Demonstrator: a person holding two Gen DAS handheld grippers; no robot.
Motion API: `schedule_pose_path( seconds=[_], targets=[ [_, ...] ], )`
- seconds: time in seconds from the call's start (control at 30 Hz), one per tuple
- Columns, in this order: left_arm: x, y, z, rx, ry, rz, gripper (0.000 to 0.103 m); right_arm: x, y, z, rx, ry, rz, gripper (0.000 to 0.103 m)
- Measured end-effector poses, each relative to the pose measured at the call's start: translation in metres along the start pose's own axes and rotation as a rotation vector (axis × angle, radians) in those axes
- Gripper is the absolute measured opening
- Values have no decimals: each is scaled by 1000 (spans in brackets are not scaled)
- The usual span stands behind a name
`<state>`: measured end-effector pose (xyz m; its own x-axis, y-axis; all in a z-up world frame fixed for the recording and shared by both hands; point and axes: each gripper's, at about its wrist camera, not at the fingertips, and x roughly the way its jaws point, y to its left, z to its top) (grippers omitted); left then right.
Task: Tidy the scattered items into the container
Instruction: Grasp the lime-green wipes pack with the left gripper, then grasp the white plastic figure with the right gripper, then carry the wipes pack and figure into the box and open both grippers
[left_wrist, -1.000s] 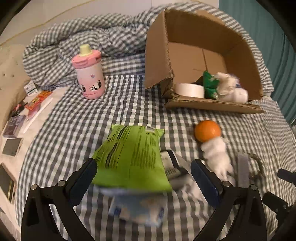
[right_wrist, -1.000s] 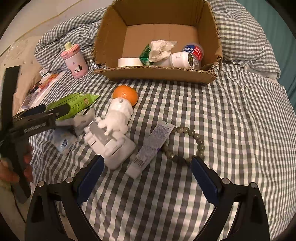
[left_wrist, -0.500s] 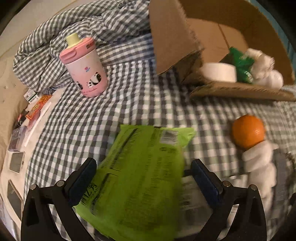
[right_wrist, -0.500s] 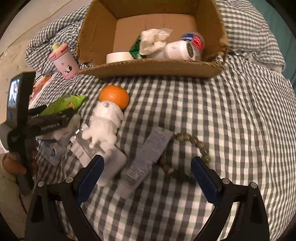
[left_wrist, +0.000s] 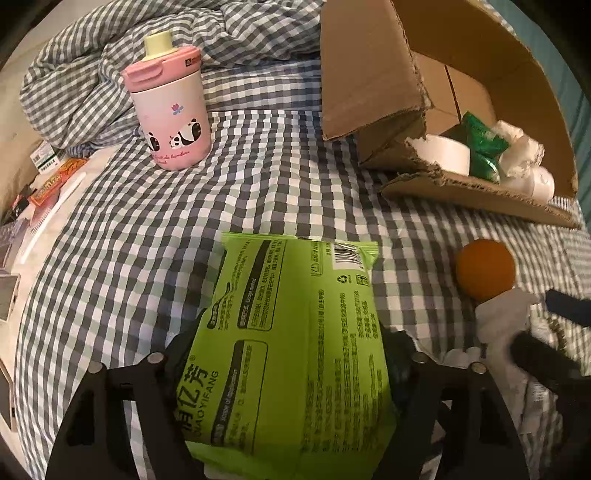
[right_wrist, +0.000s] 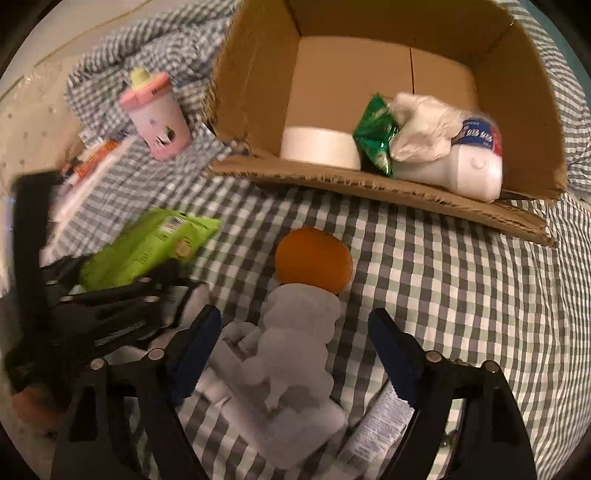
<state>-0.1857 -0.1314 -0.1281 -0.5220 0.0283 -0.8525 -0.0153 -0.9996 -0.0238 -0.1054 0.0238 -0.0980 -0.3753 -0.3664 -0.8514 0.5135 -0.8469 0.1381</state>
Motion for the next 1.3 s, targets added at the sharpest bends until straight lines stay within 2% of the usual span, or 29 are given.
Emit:
schedule_pose_path(
  seconds=[0.13,0.17,0.2,0.3,0.43,0.6,0.87,1.0,1.17,1.3],
  targets=[
    [-6,5,-2,-22,6,2,78,22,-1,-2,20,43,7,70],
    [-8,6,-2,-25,3,2,78,28,-1,-2,22,59,13,66],
    [-10,7,-2,-26,4,2,78,33,0,-2,19,76,16,55],
    [-15,7,-3,-29,2,6,78,39,4,-1,12,101,18,47],
    [-22,3,-4,-18,3,6,78,19,5,-2,7,64,4,47],
    [-48,-15,1,4,-38,-17,78,-23,-10,-4,50,-4,43,47],
    [-112,-69,22,93,-133,-78,78,-99,-46,-10,104,-117,30,47],
    [-132,-101,36,131,-159,-104,78,-125,-66,-4,115,-158,-8,47],
    [-129,-127,62,137,-155,-158,78,-136,-89,13,91,-186,-32,47],
    [-109,-146,93,145,-155,-145,78,-126,-102,44,68,-189,-46,47]
  ],
)
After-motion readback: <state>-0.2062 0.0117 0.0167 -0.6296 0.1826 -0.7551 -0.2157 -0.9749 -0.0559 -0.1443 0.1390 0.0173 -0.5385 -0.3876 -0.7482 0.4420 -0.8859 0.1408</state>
